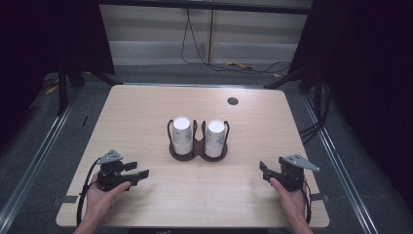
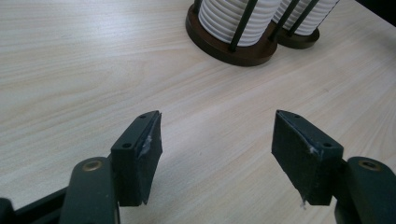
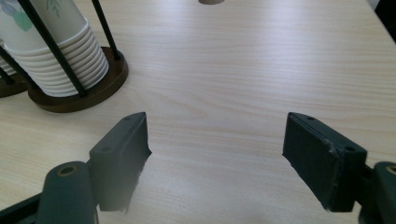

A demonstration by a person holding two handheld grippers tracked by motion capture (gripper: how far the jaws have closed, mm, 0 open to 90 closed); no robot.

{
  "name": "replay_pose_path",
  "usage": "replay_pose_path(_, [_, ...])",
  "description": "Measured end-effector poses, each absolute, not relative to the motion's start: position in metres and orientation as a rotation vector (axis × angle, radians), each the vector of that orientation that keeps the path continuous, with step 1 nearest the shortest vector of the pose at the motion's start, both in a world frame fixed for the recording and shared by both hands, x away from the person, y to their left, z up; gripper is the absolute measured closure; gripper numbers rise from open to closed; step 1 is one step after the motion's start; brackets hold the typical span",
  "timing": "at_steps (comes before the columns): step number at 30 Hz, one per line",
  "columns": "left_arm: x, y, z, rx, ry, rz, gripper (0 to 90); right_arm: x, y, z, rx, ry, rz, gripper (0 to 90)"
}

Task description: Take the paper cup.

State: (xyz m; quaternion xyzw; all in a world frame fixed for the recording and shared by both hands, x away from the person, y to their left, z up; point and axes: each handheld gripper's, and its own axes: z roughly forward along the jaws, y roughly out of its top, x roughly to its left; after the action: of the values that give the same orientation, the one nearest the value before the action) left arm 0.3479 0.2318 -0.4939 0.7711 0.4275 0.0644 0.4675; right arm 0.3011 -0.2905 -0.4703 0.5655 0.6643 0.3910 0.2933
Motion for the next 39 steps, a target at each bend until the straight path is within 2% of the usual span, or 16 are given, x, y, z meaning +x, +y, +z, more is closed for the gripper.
replay_pose_path(12, [0.349, 0.227, -0.491, 1.897, 1.059, 0.16, 29.4, 0.301, -0.291, -0.47, 1.528, 1.817, 1.071, 21.7])
replay_pose_path(24, [0.348, 0.216, -0.472, 1.854, 0.962, 0.195, 24.1, 0.297, -0.285, -0.469, 1.499, 1.868, 1.091, 21.6])
replay_pose_path(30, [0.353, 0.207, -0.467, 1.84, 0.941, 0.135, 22.4, 0.298, -0.281, -0.468, 1.483, 1.882, 1.11, 21.6])
replay_pose_path(35, [0.36, 0.207, -0.464, 1.838, 0.97, 0.161, 17.1, 0.297, -0.278, -0.467, 1.468, 1.899, 1.128, 21.6])
replay_pose_path(39, [0.364, 0.206, -0.461, 1.83, 0.96, 0.156, 16.7, 0.297, -0.276, -0.467, 1.461, 1.909, 1.133, 21.5])
